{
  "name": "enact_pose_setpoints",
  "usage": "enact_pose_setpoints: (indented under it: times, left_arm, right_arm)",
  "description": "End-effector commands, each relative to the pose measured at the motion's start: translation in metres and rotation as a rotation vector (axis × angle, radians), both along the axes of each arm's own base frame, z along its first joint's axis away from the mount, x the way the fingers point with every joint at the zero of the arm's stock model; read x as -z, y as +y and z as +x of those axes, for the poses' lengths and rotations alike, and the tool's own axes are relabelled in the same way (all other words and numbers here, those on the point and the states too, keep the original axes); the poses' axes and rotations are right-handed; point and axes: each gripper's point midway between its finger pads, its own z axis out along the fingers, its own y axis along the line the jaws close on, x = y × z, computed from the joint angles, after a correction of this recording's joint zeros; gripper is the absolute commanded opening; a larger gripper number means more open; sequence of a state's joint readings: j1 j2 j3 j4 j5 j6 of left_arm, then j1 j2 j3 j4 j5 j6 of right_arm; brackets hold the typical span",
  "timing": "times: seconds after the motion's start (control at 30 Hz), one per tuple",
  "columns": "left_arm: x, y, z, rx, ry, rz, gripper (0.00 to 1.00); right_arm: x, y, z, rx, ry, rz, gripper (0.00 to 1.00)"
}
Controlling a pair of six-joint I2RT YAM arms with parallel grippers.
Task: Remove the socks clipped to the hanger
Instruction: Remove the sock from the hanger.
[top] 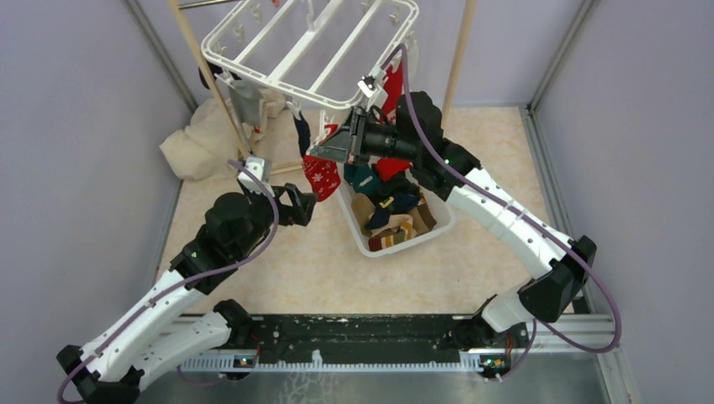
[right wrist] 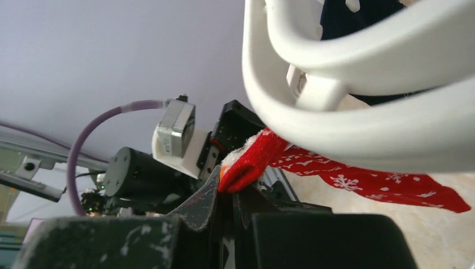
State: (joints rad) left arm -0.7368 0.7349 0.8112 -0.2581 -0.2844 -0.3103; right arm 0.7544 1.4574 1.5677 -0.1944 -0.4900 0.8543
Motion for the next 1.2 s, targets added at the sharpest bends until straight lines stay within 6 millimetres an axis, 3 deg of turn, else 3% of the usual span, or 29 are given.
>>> enact_pose_setpoints:
  times: [0.0, 0.17, 0.43, 0.6, 0.7, 0.97, 1.07, 1.17]
  left_arm:
    - [-0.018, -0.006, 0.011, 0.008, -0.114, -0.021, 0.99]
    - [-0.011, -0.017, 0.019, 0.032, -0.135, -0.006, 0.99]
    - [-0.019, -0.026, 0.029, 0.038, -0.198, -0.044, 0.99]
    - [-0.017, -0.037, 0.032, 0.075, -0.196, -0.033, 0.72]
    - [-0.017, -0.04, 0.033, 0.084, -0.195, -0.036, 0.62]
    - [-0.013, -0.041, 0.038, 0.071, -0.174, -0.018, 0.13]
    - [-0.013, -0.037, 0.041, 0.046, -0.159, 0.001, 0.0]
    - [-0.008, -0.033, 0.043, 0.018, -0.123, 0.037, 0.0]
  right_arm:
    - [-0.052, -0.009, -0.02, -0.07, -0.072, 0.129, 0.0]
    - [-0.055, -0.009, -0.023, -0.087, -0.068, 0.141, 0.0]
    - [-0.055, -0.01, -0.027, -0.101, -0.062, 0.142, 0.0]
    - [-0.055, -0.01, -0.027, -0.109, -0.058, 0.147, 0.0]
    - [-0.055, -0.009, -0.029, -0.115, -0.055, 0.151, 0.0]
    - [-0.051, -0.009, -0.029, -0.126, -0.042, 0.16, 0.0]
    - [-0.048, -0.01, -0.028, -0.124, -0.04, 0.159, 0.0]
    - [-0.04, -0.011, -0.025, -0.105, -0.034, 0.132, 0.0]
